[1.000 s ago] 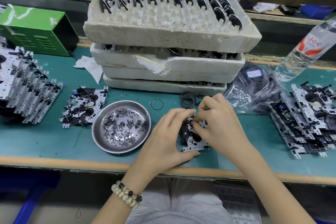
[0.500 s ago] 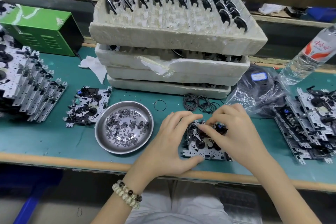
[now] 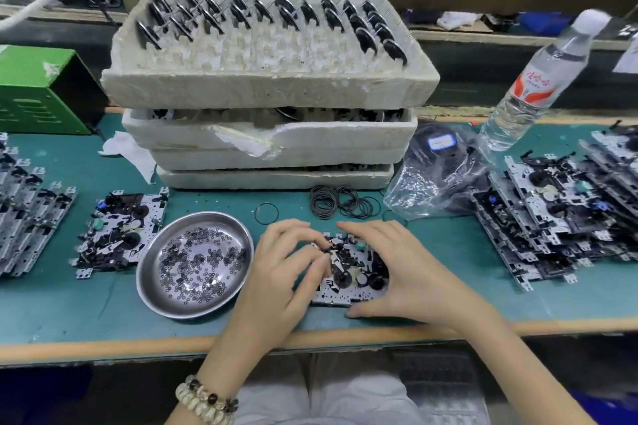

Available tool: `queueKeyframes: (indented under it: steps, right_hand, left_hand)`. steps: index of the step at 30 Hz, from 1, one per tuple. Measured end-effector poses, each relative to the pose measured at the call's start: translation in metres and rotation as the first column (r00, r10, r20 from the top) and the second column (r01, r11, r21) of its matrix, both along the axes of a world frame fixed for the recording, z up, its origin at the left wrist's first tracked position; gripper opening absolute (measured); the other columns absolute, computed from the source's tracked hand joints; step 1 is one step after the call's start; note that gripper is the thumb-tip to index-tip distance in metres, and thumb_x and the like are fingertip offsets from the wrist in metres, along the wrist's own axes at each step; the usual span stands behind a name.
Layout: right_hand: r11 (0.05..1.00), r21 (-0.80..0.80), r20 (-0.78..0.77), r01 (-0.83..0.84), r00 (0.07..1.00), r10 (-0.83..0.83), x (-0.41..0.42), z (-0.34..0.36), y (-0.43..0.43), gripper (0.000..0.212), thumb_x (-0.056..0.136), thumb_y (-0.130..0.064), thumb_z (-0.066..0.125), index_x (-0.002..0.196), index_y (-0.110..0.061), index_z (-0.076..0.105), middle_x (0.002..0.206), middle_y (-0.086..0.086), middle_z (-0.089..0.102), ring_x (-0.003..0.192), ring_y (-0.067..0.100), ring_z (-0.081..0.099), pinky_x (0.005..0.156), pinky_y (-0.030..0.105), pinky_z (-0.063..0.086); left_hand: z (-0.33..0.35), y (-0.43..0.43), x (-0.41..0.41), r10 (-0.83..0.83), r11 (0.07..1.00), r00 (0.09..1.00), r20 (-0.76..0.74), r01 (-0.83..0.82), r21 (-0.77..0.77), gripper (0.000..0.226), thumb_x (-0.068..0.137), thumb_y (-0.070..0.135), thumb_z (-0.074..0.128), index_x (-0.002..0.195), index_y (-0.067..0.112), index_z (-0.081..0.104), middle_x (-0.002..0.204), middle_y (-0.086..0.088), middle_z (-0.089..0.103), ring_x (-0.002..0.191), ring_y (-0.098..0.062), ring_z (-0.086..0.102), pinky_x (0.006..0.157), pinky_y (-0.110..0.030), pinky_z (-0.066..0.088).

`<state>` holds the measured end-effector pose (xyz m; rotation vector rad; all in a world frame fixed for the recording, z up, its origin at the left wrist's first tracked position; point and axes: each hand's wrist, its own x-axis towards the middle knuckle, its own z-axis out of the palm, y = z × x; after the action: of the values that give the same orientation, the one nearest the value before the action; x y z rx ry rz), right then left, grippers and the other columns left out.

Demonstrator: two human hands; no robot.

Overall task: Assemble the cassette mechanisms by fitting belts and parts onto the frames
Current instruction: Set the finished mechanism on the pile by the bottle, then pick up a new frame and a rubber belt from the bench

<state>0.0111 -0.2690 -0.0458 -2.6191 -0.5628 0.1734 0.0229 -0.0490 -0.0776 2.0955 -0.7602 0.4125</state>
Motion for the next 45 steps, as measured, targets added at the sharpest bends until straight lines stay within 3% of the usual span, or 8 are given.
queueKeyframes:
  steps: [4,8,11,16,21,26,39,45]
  right_hand:
    - [0.997,-0.028,0.087,0.077,0.993,-0.075,-0.006,0.020,-0.006,0.108,0.058,-0.066,0.079,0.149,-0.045,0.025,0.134,-0.019,0.043,0.123,0.006,0.036,0.109,0.026,0.030]
    - [0.948,0.156,0.239,0.276,0.921,-0.307,-0.012,0.059,-0.036,0.098,0.059,-0.061,0.081,0.145,-0.037,0.039,0.133,-0.017,0.050,0.123,0.008,0.043,0.108,0.029,0.033]
    - [0.833,0.295,0.368,0.468,0.749,-0.551,-0.015,0.084,-0.068,0.090,0.060,-0.059,0.081,0.139,-0.035,0.045,0.129,-0.013,0.054,0.121,0.012,0.048,0.103,0.027,0.036]
    - [0.525,0.324,0.394,0.787,0.392,-0.831,-0.011,0.098,-0.113,0.090,0.059,-0.067,0.078,0.134,-0.027,0.049,0.128,0.006,0.059,0.120,0.029,0.051,0.102,0.049,0.042]
    - [0.471,0.124,0.322,0.873,0.413,-0.852,-0.004,0.084,-0.124,0.089,0.067,-0.064,0.076,0.139,-0.023,0.045,0.133,0.017,0.055,0.123,0.040,0.047,0.104,0.054,0.038]
    - [0.435,0.022,0.343,0.900,0.402,-0.849,-0.006,0.072,-0.122,0.094,0.079,-0.068,0.060,0.149,-0.012,0.032,0.145,0.023,0.040,0.129,0.044,0.035,0.106,0.053,0.030]
    - [0.467,0.039,0.505,0.884,0.386,-0.772,-0.014,0.062,-0.097,0.087,0.083,-0.048,0.070,0.148,-0.004,0.033,0.149,0.027,0.032,0.135,0.047,0.026,0.109,0.060,0.023]
    - [0.836,0.164,0.740,0.523,0.496,-0.455,-0.007,0.043,-0.042,0.025,0.087,-0.024,0.070,0.105,-0.007,0.071,0.107,0.016,0.061,0.103,0.038,0.052,0.092,0.048,0.040]
  left_hand:
    - [0.001,0.000,0.001,0.068,0.997,0.996,0.050,-0.066,-0.035,0.031,0.101,0.022,0.047,0.078,0.011,0.065,0.105,0.004,0.063,0.110,-0.020,0.053,0.100,-0.030,0.038]
    - [0.000,0.000,0.001,0.087,0.995,0.994,0.064,-0.084,-0.046,0.031,0.100,0.022,0.049,0.076,0.011,0.064,0.100,0.006,0.062,0.104,-0.019,0.055,0.097,-0.026,0.037]
    - [-0.001,-0.001,0.002,0.077,0.997,0.993,0.084,-0.077,-0.014,0.026,0.098,0.023,0.053,0.079,0.012,0.067,0.098,0.008,0.063,0.102,-0.018,0.056,0.097,-0.023,0.037]
    - [-0.003,-0.003,0.003,0.053,0.999,0.995,0.090,-0.053,-0.008,0.023,0.092,0.031,0.064,0.079,0.012,0.068,0.096,0.007,0.062,0.101,-0.018,0.055,0.095,-0.026,0.039]
    - [-0.006,-0.003,0.003,0.037,0.999,0.993,0.114,-0.038,0.008,0.036,0.094,0.033,0.062,0.066,0.011,0.064,0.093,0.008,0.063,0.097,-0.021,0.056,0.091,-0.031,0.041]
    - [-0.004,-0.005,0.002,0.028,0.999,0.994,0.107,-0.029,0.013,0.027,0.095,0.032,0.061,0.079,0.012,0.070,0.091,0.010,0.063,0.095,-0.019,0.056,0.093,-0.025,0.040]
    - [-0.004,-0.002,0.001,0.008,0.999,0.999,0.054,-0.010,0.040,0.021,0.097,0.031,0.059,0.090,0.014,0.070,0.094,0.012,0.063,0.098,-0.016,0.056,0.091,-0.032,0.044]
    - [-0.004,-0.002,0.000,0.001,0.999,1.000,0.029,-0.002,0.046,0.020,0.097,0.030,0.059,0.092,0.014,0.070,0.094,0.012,0.064,0.099,-0.018,0.055,0.091,-0.036,0.045]
